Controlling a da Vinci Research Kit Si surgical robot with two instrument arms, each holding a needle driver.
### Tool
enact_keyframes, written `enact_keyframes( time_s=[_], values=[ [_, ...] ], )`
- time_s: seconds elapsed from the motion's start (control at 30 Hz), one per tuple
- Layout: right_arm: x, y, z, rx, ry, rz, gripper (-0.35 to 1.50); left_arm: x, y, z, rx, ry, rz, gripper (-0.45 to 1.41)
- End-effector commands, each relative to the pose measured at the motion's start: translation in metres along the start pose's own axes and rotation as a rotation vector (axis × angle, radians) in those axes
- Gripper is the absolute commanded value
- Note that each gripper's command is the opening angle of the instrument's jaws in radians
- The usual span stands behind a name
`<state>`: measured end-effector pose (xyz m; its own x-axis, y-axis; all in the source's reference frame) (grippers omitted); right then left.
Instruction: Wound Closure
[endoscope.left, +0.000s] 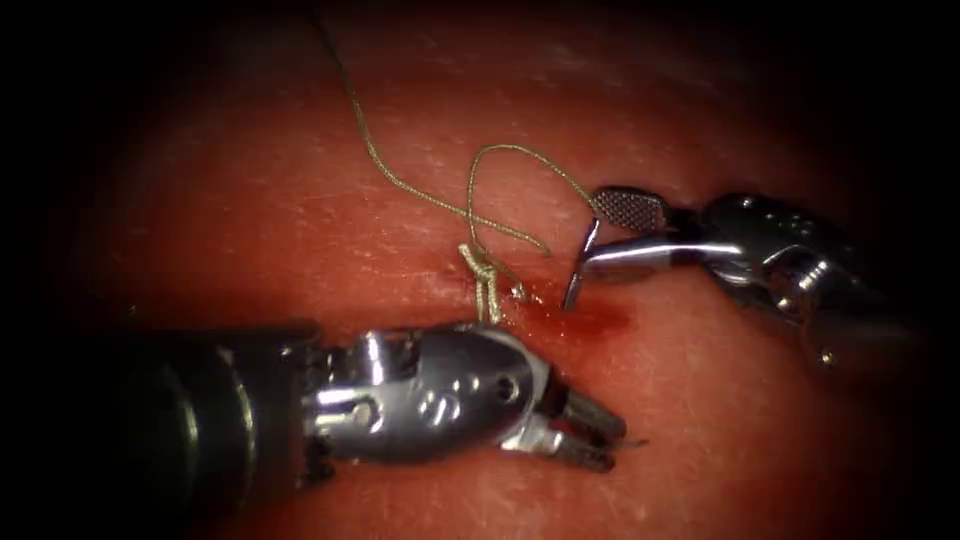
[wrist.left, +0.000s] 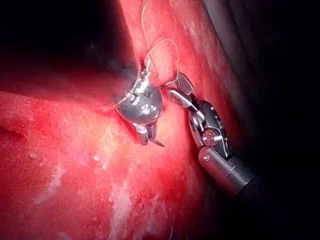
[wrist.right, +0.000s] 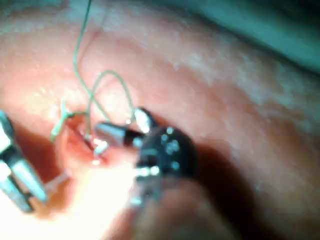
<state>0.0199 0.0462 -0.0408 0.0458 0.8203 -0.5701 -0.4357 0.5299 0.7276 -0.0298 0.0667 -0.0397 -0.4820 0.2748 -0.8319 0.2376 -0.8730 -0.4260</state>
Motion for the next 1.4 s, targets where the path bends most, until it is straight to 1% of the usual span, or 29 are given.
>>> enact_keyframes(
  time_s=[0.03,0.1,0.17,0.2,0.23,0.27,0.33,0.37,0.4,0.43,0.47,0.5,0.53,0.57,0.6,0.63,0.7,0.73,0.8,0.83,0.87,0.9,1.0,1.07,1.17,1.3,1.37,1.4],
  values=[
    [-0.0005,0.0000,0.0005,0.006,-0.001,-0.001,1.30,-0.0003,-0.0006,0.0005,0.020,0.007,-0.006,-0.35],
    [-0.0008,-0.0002,-0.0004,0.015,-0.011,-0.004,1.30,-0.0004,-0.0013,-0.0005,0.063,0.020,-0.019,-0.35],
    [-0.0008,-0.0002,-0.0006,0.017,-0.011,-0.004,1.30,-0.0004,-0.0014,-0.0008,0.074,0.031,-0.034,-0.35],
    [-0.0009,-0.0002,-0.0007,0.018,-0.015,-0.005,1.30,-0.0002,-0.0016,-0.0013,0.088,0.057,-0.062,-0.35],
    [-0.0009,-0.0003,-0.0009,0.016,-0.024,-0.006,1.30,0.0002,-0.0019,-0.0019,0.095,0.104,-0.117,-0.35],
    [-0.0009,-0.0003,-0.0009,0.016,-0.024,-0.006,1.30,0.0002,-0.0019,-0.0019,0.095,0.104,-0.117,-0.35],
    [-0.0010,-0.0004,-0.0008,0.012,-0.035,-0.006,1.30,0.0008,-0.0020,-0.0026,0.094,0.161,-0.211,-0.35],
    [-0.0011,-0.0006,-0.0008,0.011,-0.038,-0.006,1.30,0.0014,-0.0017,-0.0030,0.079,0.225,-0.355,-0.35],
    [-0.0011,-0.0006,-0.0008,0.011,-0.038,-0.006,1.30,0.0014,-0.0017,-0.0030,0.079,0.225,-0.355,-0.35],
    [-0.0011,-0.0007,-0.0008,0.012,-0.038,-0.006,1.30,0.0016,-0.0015,-0.0030,0.065,0.251,-0.437,-0.35],
    [-0.0012,-0.0008,-0.0009,0.013,-0.038,-0.007,1.30,0.0018,-0.0013,-0.0031,0.036,0.290,-0.547,-0.35],
    [-0.0012,-0.0008,-0.0009,0.013,-0.038,-0.007,1.30,0.0018,-0.0013,-0.0031,0.036,0.290,-0.547,-0.35],
    [-0.0012,-0.0008,-0.0010,0.014,-0.039,-0.007,1.30,0.0021,-0.0013,-0.0033,0.015,0.328,-0.635,-0.35],
    [-0.0012,-0.0008,-0.0010,0.014,-0.039,-0.007,1.30,0.0021,-0.0013,-0.0033,0.015,0.328,-0.635,-0.35],
    [-0.0013,-0.0008,-0.0012,0.017,-0.040,-0.008,1.30,0.0025,-0.0015,-0.0038,-0.015,0.368,-0.747,-0.35],
    [-0.0013,-0.0008,-0.0014,0.020,-0.041,-0.008,1.30,0.0026,-0.0015,-0.0041,-0.029,0.387,-0.787,-0.35],
    [-0.0013,-0.0009,-0.0017,0.022,-0.042,-0.008,1.30,0.0026,-0.0014,-0.0043,-0.042,0.395,-0.797,-0.35],
    [-0.0013,-0.0010,-0.0021,0.026,-0.044,-0.007,1.30,0.0026,-0.0012,-0.0048,-0.061,0.419,-0.835,-0.35],
    [-0.0012,-0.0011,-0.0023,0.030,-0.047,-0.007,1.30,0.0026,-0.0011,-0.0051,-0.077,0.436,-0.856,-0.35],
    [-0.0009,-0.0016,-0.0028,0.031,-0.049,-0.014,1.30,0.0028,-0.0008,-0.0060,-0.121,0.482,-0.904,-0.35],
    [-0.0007,-0.0017,-0.0029,0.032,-0.050,-0.024,1.30,0.0031,-0.0007,-0.0065,-0.137,0.503,-0.926,-0.35],
    [-0.0004,-0.0020,-0.0031,0.032,-0.051,-0.033,1.30,0.0036,-0.0006,-0.0073,-0.171,0.546,-0.972,-0.35],
    [-0.0002,-0.0025,-0.0033,0.034,-0.052,-0.048,1.30,0.0045,-0.0004,-0.0083,-0.213,0.592,-1.031,-0.35],
    [-0.0003,-0.0031,-0.0035,0.035,-0.052,-0.059,1.30,0.0055,-0.0002,-0.0095,-0.248,0.634,-1.042,-0.35],
    [-0.0003,-0.0041,-0.0037,0.053,-0.058,-0.080,1.30,0.0063,-0.0001,-0.0107,-0.271,0.654,-1.052,-0.35],
    [0.0002,-0.0075,-0.0035,0.092,-0.064,-0.230,1.25,0.0070,-0.0001,-0.0134,-0.297,0.675,-1.061,-0.35],
    [0.0005,-0.0086,-0.0032,0.096,-0.060,-0.266,1.22,0.0071,-0.0001,-0.0144,-0.304,0.676,-1.065,-0.35],
    [0.0005,-0.0086,-0.0032,0.096,-0.060,-0.266,1.22,0.0071,-0.0001,-0.0144,-0.304,0.676,-1.065,-0.35]
  ],
)
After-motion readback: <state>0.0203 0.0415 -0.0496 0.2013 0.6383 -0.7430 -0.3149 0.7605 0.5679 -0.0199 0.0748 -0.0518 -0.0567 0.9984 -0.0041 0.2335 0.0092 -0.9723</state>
